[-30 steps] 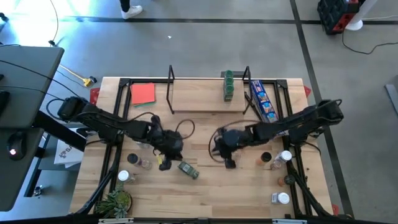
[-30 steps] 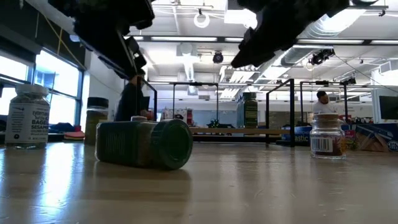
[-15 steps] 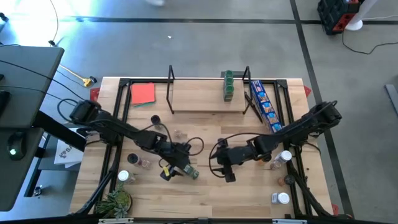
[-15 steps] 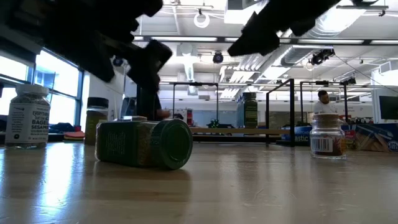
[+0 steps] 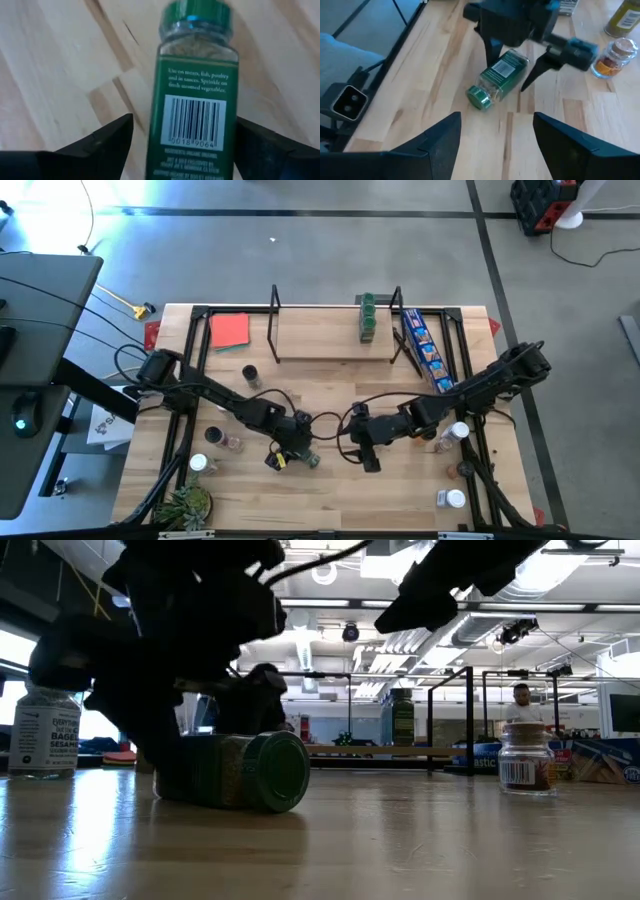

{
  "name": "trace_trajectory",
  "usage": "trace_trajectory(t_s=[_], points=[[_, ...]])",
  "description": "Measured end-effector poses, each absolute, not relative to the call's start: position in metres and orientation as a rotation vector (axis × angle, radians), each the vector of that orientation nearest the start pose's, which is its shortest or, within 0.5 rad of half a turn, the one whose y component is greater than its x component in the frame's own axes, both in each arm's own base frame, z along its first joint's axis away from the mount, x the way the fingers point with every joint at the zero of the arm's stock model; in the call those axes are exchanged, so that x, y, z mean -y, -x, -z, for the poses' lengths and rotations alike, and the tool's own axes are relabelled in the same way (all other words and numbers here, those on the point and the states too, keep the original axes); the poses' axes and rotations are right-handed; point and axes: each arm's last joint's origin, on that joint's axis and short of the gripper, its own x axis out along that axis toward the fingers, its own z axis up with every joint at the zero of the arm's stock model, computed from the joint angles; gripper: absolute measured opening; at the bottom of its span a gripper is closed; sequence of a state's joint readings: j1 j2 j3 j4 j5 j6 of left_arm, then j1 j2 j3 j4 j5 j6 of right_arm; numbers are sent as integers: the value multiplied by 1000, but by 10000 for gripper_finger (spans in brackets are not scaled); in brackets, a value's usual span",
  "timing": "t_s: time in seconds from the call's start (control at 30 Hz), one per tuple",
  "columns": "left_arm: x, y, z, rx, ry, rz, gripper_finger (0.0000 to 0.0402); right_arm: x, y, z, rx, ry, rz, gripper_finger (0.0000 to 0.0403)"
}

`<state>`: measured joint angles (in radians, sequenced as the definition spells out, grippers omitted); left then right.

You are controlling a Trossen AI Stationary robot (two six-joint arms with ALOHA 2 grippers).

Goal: Shelf spices
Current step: Put the green seasoning bottle on the shelf aligned with the other green seasoning bottle

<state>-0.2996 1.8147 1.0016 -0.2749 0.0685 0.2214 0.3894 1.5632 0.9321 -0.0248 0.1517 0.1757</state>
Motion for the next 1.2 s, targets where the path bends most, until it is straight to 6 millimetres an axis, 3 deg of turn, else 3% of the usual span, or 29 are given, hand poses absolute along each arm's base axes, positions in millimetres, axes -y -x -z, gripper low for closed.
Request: trace_trajectory(t_s=[0.1, 0.23, 0.33, 0.43, 0.7, 0.97, 1.2], points=[[101, -326, -134, -1064, -306, 440, 266, -124, -306, -205, -676, 16, -172, 244], [91, -325, -135, -1071, -237, 382, 193, -132, -307, -191, -716, 40, -183, 244], [80, -320, -141, -1024, -167, 393, 192, -133, -307, -188, -722, 62, -181, 244], [68, -315, -147, -859, -17, 437, 192, -133, -307, -196, -687, 105, -189, 244], [32, -301, -147, -409, 352, 600, 192, -129, -319, -231, -533, 432, -263, 244], [28, -296, -161, -221, 402, 738, 192, -104, -336, -260, -304, 447, -271, 243], [25, -296, -164, -190, 387, 745, 192, -87, -342, -266, -230, 407, -336, 247]])
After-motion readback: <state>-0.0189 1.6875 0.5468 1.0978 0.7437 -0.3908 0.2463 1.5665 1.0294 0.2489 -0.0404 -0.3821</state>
